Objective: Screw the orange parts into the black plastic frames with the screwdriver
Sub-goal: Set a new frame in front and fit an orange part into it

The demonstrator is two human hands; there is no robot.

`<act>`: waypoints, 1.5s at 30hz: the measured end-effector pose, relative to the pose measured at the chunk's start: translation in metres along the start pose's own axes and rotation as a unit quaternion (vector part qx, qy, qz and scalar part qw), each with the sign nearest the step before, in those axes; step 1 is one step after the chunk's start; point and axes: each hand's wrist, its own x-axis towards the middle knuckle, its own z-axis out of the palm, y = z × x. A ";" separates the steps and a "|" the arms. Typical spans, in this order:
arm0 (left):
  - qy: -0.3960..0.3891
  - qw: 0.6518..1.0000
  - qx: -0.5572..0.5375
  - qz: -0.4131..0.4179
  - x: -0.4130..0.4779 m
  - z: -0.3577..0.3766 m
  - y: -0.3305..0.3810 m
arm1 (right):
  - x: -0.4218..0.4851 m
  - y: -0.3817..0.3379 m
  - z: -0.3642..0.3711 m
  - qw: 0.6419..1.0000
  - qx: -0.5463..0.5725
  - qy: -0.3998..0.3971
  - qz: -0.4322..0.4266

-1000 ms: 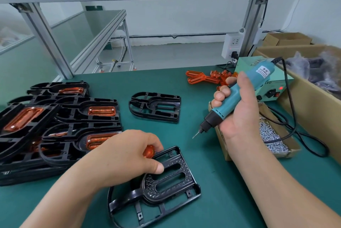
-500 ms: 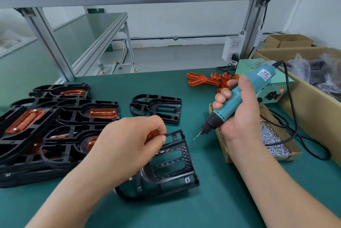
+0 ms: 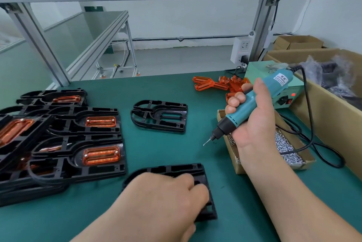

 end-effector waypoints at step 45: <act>0.099 0.967 -0.219 -0.090 0.002 0.017 -0.042 | 0.000 0.004 -0.002 1.000 -0.019 -0.003 -0.001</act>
